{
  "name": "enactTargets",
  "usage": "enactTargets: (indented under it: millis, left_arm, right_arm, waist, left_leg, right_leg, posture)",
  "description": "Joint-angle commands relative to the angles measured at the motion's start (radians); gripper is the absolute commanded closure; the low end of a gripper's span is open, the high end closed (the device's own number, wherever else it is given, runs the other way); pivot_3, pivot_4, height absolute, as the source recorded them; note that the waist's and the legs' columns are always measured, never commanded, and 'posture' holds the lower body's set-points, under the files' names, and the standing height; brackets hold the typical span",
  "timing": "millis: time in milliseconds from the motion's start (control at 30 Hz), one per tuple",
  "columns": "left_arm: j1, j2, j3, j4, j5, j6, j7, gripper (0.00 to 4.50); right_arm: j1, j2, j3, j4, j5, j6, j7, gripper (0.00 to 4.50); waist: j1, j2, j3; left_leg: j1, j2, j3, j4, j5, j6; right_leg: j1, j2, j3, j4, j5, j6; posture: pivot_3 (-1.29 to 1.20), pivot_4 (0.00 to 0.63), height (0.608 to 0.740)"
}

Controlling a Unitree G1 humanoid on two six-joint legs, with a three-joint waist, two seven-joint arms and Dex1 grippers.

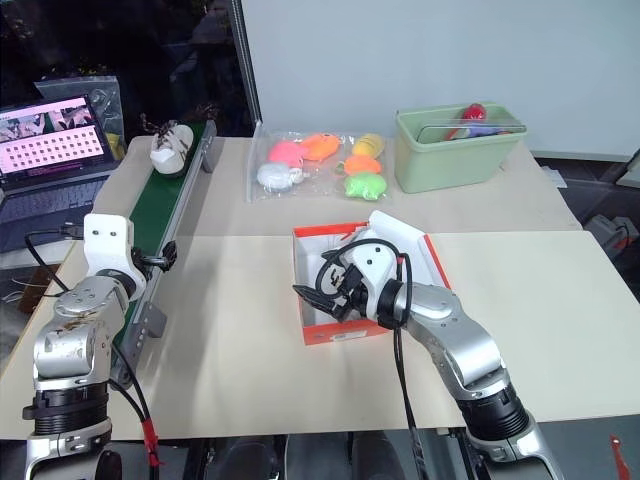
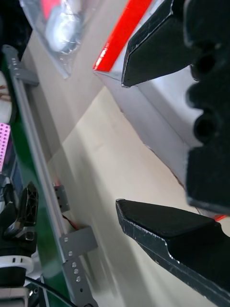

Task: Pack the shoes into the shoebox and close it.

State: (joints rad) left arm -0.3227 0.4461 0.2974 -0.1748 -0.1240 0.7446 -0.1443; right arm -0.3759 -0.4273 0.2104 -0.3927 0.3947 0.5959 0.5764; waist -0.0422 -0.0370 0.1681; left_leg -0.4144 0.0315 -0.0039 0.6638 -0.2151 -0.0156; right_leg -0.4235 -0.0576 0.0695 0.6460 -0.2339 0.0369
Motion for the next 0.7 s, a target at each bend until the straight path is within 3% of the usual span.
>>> enactTargets:
  millis: [33,700]
  left_arm:
    - [0.002,0.005,0.018,0.009,0.003,-0.038,0.006,0.00]
    - [0.018,-0.066,0.155,0.094,-0.070,-0.189,0.074,0.00]
  right_arm:
    - [-0.004,0.020,-0.022,-0.043,-0.010,-0.001,-0.030,0.08]
    - [0.022,0.031,-0.035,-0.009,-0.058,-0.068,-0.013,0.08]
  waist:
    - [0.001,0.000,0.000]
    - [0.002,0.000,0.000]
  left_leg:
    - [0.000,0.000,0.000,0.000,0.000,0.000]
    - [0.000,0.000,0.000,0.000,0.000,0.000]
  right_leg:
    - [0.000,0.000,0.000,0.000,0.000,0.000]
    - [0.000,0.000,0.000,0.000,0.000,0.000]
  posture:
    - [0.00,0.150,0.729]
    - [0.00,0.150,0.729]
